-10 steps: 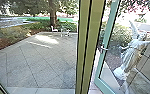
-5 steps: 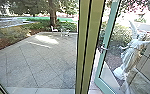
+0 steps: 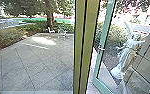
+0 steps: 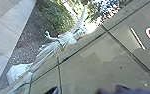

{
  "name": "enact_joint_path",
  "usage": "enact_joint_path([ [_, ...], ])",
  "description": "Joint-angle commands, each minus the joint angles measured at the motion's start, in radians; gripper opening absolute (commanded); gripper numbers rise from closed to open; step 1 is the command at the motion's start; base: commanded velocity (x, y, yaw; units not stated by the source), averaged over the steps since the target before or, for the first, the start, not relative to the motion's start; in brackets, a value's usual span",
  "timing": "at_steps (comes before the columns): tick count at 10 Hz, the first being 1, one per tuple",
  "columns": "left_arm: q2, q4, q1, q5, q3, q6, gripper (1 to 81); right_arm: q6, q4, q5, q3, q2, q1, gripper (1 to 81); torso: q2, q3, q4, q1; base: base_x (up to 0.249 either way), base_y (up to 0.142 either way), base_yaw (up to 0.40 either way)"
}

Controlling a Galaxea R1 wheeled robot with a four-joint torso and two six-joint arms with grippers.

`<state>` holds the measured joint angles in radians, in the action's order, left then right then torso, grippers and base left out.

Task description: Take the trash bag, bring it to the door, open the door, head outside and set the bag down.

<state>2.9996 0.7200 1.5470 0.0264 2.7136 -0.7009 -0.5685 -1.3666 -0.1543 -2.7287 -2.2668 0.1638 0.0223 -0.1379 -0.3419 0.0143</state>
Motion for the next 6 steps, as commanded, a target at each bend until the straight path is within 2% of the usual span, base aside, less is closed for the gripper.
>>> enact_joint_path([
  [1, -0.002, 0.009, -0.018, 0.089, -0.002, 0.003, 1.0, -0.007, -0.020, -0.094, -0.023, 0.054, -0.160, 81.1, 0.000, 0.000, 0.000, 0.000, 0.000, 0.000, 0.000],
  [4, 0.001, 0.009, -0.018, 0.090, -0.002, 0.001, 1.0, -0.010, -0.019, -0.084, -0.018, 0.097, -0.145, 81.1, 0.000, 0.000, 0.000, -0.001, 0.000, 0.000, 0.000],
  [6, -0.002, 0.009, -0.017, 0.089, -0.002, 0.001, 1.0, -0.014, -0.005, -0.077, -0.018, 0.093, -0.146, 81.1, 0.000, 0.000, 0.000, -0.001, 0.000, 0.000, 0.000],
])
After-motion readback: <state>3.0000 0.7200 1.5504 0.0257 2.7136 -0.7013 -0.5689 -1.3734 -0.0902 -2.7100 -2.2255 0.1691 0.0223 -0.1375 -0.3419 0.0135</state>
